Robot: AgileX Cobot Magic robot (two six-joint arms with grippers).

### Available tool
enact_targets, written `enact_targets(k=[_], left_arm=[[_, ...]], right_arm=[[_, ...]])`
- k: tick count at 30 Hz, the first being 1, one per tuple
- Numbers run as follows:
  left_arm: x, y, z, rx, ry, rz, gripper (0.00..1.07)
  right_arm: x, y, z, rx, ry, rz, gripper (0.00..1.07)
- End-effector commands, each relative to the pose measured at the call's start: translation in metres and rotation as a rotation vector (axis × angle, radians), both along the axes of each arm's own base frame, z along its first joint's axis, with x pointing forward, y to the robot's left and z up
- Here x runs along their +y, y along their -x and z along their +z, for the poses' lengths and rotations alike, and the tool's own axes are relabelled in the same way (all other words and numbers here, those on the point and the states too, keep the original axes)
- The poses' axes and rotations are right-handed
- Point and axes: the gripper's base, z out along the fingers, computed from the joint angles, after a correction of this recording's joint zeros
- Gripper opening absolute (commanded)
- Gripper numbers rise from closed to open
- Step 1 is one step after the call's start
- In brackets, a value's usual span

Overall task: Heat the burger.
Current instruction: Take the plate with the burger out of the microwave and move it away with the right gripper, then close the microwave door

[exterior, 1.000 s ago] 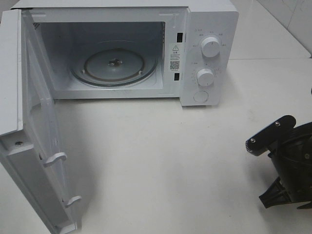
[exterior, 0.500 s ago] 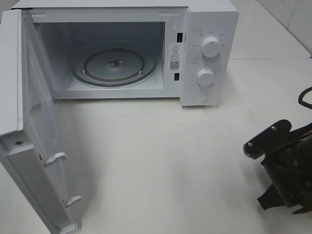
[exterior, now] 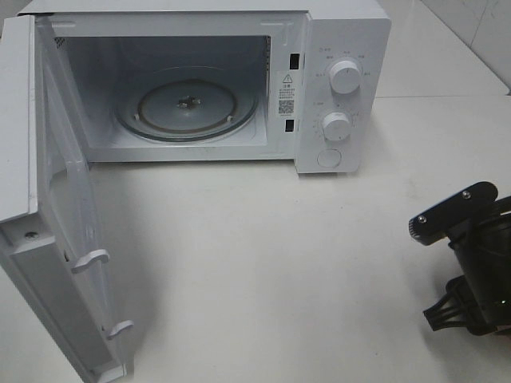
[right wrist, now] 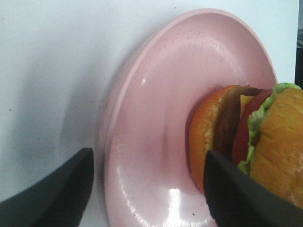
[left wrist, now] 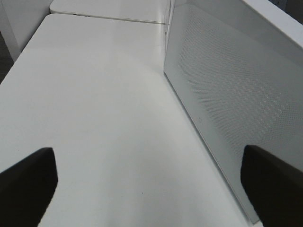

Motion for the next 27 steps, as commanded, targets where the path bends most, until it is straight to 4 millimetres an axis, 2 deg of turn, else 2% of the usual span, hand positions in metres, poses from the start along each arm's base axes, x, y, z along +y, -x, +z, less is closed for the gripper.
enact_targets(k=[1,2,4,6,7,10,12,13,15,16,18,21,23,27], left_arm=[[-0.001,0.000,0.000,-0.012,0.005,-0.002,0.98],[-0.001,0.000,0.000,-0.012,0.005,-0.002,0.98],[-0.001,0.000,0.000,-0.012,0.005,-0.002,0.98],[-0.001,0.000,0.000,-0.012,0.005,-0.002,0.98],[-0.001,0.000,0.000,-0.012,0.005,-0.002,0.98],[-0.001,0.000,0.000,-0.012,0.005,-0.002,0.98],[-0.001,0.000,0.000,-0.012,0.005,-0.002,0.98],[-0.001,0.000,0.000,-0.012,0.005,-0.002,0.98],[-0.001,0.000,0.000,-0.012,0.005,-0.002,0.98],[-0.001,0.000,0.000,-0.012,0.005,-0.002,0.98],[-0.001,0.000,0.000,-0.012,0.005,-0.002,0.98],[-0.001,0.000,0.000,-0.012,0.005,-0.002,0.98],[-0.001,0.000,0.000,-0.012,0.005,-0.002,0.98],[-0.001,0.000,0.000,-0.012,0.005,-0.002,0.98]], right_arm=[[0.000,0.002,0.016,-0.029,-0.045,0.010,0.67],[0.000,0.002,0.016,-0.029,-0.045,0.010,0.67],[0.003,0.003,0.041,-0.052,-0.117,0.043,0.67],[0.004,0.002,0.046,-0.048,-0.129,0.059,0.67],[0.007,0.002,0.059,-0.040,-0.163,0.100,0.68],[0.010,0.002,0.065,-0.026,-0.179,0.127,0.69],[0.017,0.004,0.083,0.026,-0.241,0.202,0.72],[0.017,0.004,0.083,0.026,-0.241,0.202,0.72],[0.026,0.010,0.106,0.090,-0.348,0.304,0.77],[0.026,0.010,0.106,0.090,-0.348,0.304,0.77],[0.031,0.018,0.121,0.134,-0.426,0.369,0.77],[0.032,0.021,0.126,0.149,-0.449,0.391,0.77],[0.029,0.035,0.144,0.174,-0.517,0.459,0.77],[0.023,0.047,0.151,0.202,-0.535,0.488,0.77]])
